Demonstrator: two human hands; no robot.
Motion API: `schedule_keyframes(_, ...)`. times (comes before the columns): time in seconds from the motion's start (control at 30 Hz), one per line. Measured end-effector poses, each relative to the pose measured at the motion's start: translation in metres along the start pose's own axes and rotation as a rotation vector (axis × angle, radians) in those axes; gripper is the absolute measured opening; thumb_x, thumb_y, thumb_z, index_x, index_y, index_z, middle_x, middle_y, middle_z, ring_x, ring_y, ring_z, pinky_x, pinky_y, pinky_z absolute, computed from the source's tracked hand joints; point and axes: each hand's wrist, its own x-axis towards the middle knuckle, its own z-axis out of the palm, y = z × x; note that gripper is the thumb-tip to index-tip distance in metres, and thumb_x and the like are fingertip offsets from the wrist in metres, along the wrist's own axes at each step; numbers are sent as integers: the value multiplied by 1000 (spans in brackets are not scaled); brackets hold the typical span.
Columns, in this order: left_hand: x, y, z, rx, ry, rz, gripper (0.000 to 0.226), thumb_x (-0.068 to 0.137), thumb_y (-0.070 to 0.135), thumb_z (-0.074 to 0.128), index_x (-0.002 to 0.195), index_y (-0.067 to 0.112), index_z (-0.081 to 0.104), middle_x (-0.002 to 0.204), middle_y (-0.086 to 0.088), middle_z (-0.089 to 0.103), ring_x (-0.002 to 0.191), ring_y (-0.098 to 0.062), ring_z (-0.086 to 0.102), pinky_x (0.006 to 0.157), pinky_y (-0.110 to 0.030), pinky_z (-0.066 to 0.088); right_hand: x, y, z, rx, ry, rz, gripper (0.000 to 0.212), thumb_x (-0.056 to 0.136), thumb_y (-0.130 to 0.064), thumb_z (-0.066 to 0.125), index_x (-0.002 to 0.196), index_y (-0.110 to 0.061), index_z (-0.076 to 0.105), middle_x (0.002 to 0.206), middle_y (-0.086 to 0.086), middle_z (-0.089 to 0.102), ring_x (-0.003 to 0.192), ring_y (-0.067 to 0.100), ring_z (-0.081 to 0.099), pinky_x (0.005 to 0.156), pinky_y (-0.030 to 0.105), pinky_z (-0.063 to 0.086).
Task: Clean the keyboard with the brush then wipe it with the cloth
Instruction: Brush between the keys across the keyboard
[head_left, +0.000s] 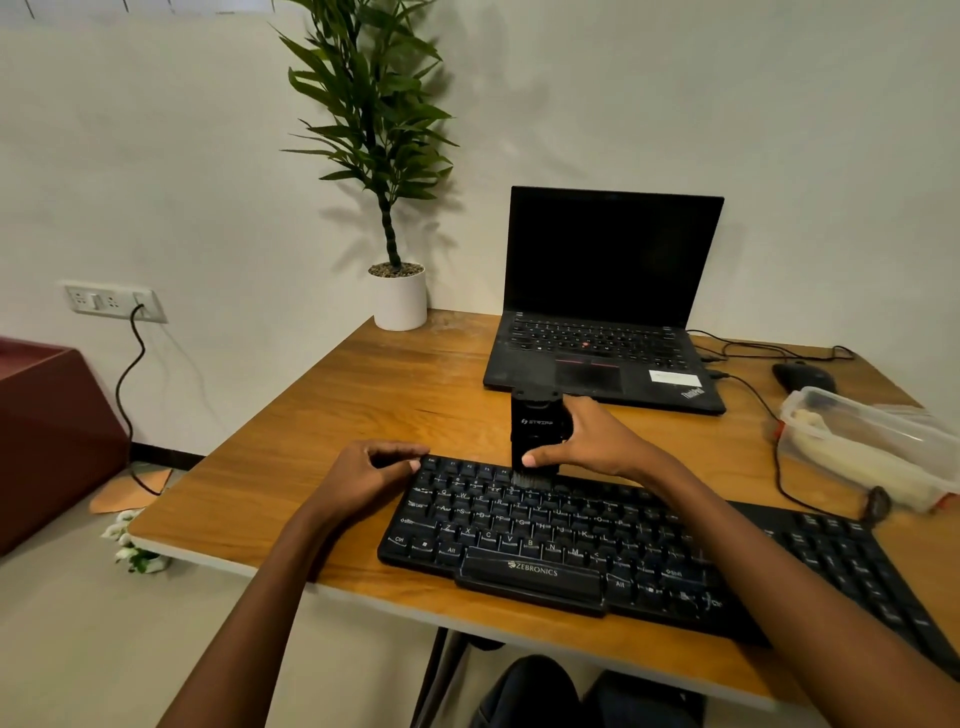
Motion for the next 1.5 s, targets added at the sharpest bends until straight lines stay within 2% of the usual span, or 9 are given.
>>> schedule_keyframes(0.17, 0, 1, -1, 39, -12, 23, 25, 88, 12, 62, 110, 21, 69, 114, 6, 66, 108, -5, 58, 93, -21, 42, -6, 6, -7, 54, 95, 30, 50, 70, -16, 79, 110, -22, 50, 106, -9, 58, 105, 14, 55, 76, 14, 42)
schedule_keyframes(0.33, 0, 1, 0, 72, -22, 39, 25, 90, 13, 60, 113, 22, 68, 116, 7, 64, 106, -1, 55, 85, -11, 37, -15, 7, -12, -49, 42, 29, 53, 72, -20, 78, 114, -24, 47, 108, -12, 53, 101, 7, 51, 73, 5, 37)
schedule_keyframes(0.7, -3, 8, 1, 48, -38, 17, 23, 90, 8, 58, 107, 21, 68, 113, 3, 64, 98, 1, 57, 75, -11, 41, -23, 10, -17, -78, 135, 14, 52, 73, -19, 77, 117, -18, 50, 109, -6, 57, 99, 7, 52, 72, 8, 41)
schedule_keyframes(0.83, 7, 30, 5, 201, -82, 66, 20, 93, 7, 53, 99, 23, 65, 111, -3, 65, 97, -6, 57, 92, -24, 45, -38, 9, -41, 178, 184, 89, 44, 71, -11, 77, 104, -22, 50, 96, -10, 59, 89, 3, 56, 65, 13, 48)
schedule_keyframes(1.0, 24, 82, 66, 358, -394, 177, 29, 95, 24, 54, 121, 16, 60, 128, 0, 57, 110, -11, 51, 86, -18, 39, -48, 16, -46, 56, -25, 146, 51, 71, -13, 78, 112, -19, 48, 102, -6, 58, 92, 6, 57, 69, 19, 53)
schedule_keyframes(1.2, 31, 100, 111, 422, -544, 197, 40, 92, 37, 57, 128, 18, 56, 133, -1, 55, 121, -16, 51, 102, -30, 38, -55, 27, -57, 121, 307, 151, 48, 70, -18, 79, 110, -17, 53, 100, -3, 62, 95, 13, 60, 69, 17, 50)
schedule_keyframes(1.27, 26, 98, 124, 495, -562, 216, 55, 85, 54, 57, 131, 25, 53, 136, 2, 53, 124, -16, 48, 110, -42, 30, -70, 30, -64, 156, 481, 161, 37, 72, -19, 77, 101, -21, 53, 91, -7, 61, 83, 9, 60, 58, 13, 50)
schedule_keyframes(1.37, 14, 102, 141, 629, -590, 256, 68, 83, 58, 59, 141, 30, 39, 148, 5, 38, 137, -16, 33, 116, -54, 1, -99, 36, -71, 164, 696, 187, 37, 72, -20, 77, 100, -21, 54, 89, -9, 60, 83, 6, 57, 66, 19, 48)
schedule_keyframes(1.5, 3, 118, 153, 700, -621, 299, 91, 76, 59, 66, 149, 31, 19, 156, 5, 20, 144, -17, 15, 112, -57, -14, -120, 36, -75, 176, 629, 203, 35, 71, -15, 78, 93, -23, 51, 87, -7, 59, 75, 4, 56, 55, 14, 45)
